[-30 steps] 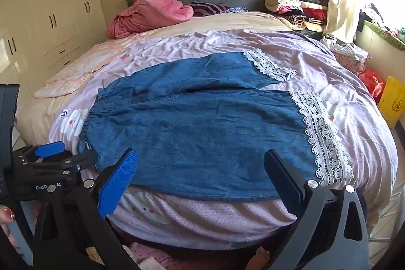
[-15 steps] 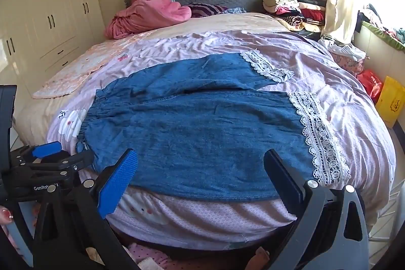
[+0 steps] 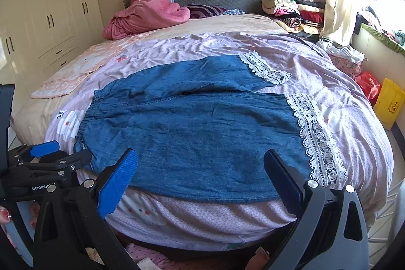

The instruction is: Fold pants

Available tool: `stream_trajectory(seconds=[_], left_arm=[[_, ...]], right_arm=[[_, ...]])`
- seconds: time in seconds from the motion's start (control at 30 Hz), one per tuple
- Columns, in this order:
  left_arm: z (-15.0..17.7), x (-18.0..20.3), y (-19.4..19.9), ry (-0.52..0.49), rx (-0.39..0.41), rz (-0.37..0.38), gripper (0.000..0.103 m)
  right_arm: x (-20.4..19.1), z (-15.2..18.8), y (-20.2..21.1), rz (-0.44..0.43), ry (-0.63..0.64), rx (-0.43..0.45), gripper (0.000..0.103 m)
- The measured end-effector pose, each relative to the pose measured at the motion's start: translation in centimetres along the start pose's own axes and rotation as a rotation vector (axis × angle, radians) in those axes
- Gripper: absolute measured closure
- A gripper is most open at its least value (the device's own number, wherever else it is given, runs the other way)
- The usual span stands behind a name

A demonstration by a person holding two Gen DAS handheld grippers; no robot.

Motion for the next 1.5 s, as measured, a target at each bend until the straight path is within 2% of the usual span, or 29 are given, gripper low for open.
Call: stream_trajectory(seconds=[1.5], left_arm=[[-0.88,-0.15,0.61,-0.005,0.011,-0.002,0.009]], right_arm=[[-0.54,-0.42,-0.5,0.024,0.046,-0.003,0.004]])
Point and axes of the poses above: each gripper's, at about its wrist camera, not at the fingertips, and y roughly against the way its jaws point, x to its right, z to its underside, the point moved 8 cm from there along -y, roughly the way its jaws point, and after that the axes turned 8 degrees about -x, right-handed, at the moved point
